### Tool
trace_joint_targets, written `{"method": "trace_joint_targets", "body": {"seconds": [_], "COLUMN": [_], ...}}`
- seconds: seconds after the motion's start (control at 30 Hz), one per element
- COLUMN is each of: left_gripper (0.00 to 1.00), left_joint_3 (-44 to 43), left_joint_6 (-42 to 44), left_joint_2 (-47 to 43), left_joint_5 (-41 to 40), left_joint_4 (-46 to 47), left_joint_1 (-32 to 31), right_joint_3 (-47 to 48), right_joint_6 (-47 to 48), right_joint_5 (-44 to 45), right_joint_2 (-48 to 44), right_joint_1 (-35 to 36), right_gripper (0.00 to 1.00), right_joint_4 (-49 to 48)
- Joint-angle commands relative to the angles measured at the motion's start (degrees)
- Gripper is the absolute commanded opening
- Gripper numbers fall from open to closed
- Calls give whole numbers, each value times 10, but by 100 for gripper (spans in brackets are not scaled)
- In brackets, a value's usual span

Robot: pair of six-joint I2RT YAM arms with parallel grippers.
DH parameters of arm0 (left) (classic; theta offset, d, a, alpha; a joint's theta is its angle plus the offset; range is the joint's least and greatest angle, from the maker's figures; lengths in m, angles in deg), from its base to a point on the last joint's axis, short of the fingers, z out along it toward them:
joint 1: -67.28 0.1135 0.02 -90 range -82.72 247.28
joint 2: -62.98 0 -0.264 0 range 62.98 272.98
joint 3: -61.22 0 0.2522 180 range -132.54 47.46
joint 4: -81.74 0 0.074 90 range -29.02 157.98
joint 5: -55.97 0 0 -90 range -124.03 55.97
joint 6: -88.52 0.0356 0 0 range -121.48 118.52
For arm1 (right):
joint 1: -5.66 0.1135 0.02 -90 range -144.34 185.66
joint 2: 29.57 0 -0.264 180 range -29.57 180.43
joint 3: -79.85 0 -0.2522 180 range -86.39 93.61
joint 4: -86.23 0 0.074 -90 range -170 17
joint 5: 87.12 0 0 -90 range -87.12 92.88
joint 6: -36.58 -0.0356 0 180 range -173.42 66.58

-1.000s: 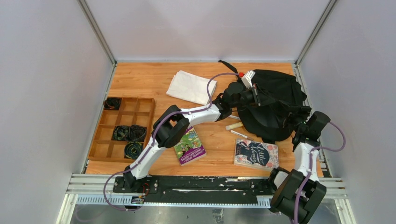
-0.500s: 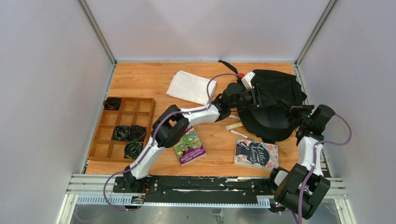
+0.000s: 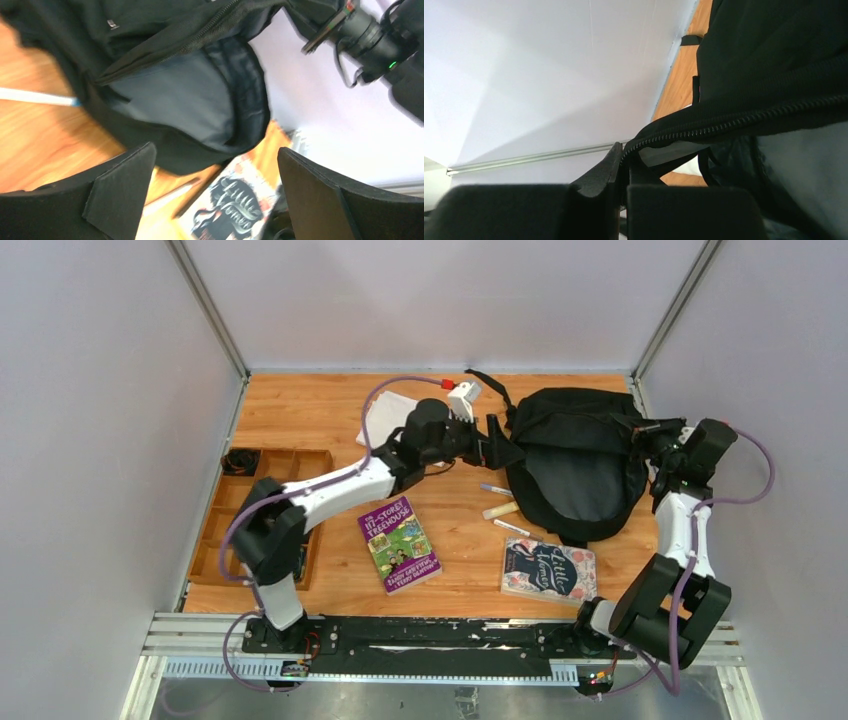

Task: Pack the student bag
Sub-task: Pick up the student bag at the center of the board, then adjust the book at the center of the board.

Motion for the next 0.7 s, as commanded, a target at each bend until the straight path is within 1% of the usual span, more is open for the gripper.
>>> {"method": "trace_joint_targets", "body": {"seconds": [0.0,0.07,0.1,0.17,0.23,0.3,0.37,0.47,0.53,0.6,0.67], "left_gripper": [100,100,100,100,100,100,100,92,91,92,93], "left_joint_3": [23,49,70,113,146,168,199,282,320,345,346], "left_joint_6": [177,213,211,167,133,90,32,-68,-112,-125,-124], "left_joint_2": [-96,-138,-161,-208,-247,-277,-300,-346,-367,-375,-363], "left_joint_5": [-129,-195,-239,-318,-336,-365,-380,-367,-380,-389,-402], "left_joint_4": [-282,-350,-368,-400,-439,-501,-547,-542,-528,-495,-484], "left_joint_1": [-10,-10,-9,-2,9,11,10,5,1,1,1], "right_joint_3": [44,47,48,50,52,52,53,52,51,49,48], "right_joint_6": [39,40,41,47,53,56,58,61,62,65,64], "right_joint_5": [-49,-60,-65,-70,-72,-76,-80,-81,-82,-83,-85], "right_joint_2": [16,22,25,27,30,34,37,41,44,47,50], "right_joint_1": [15,15,16,19,21,21,22,26,29,32,35], "right_gripper": [0,0,0,0,0,0,0,0,0,0,0], "right_joint_4": [-49,-65,-70,-70,-64,-61,-61,-64,-66,-67,-69]}}
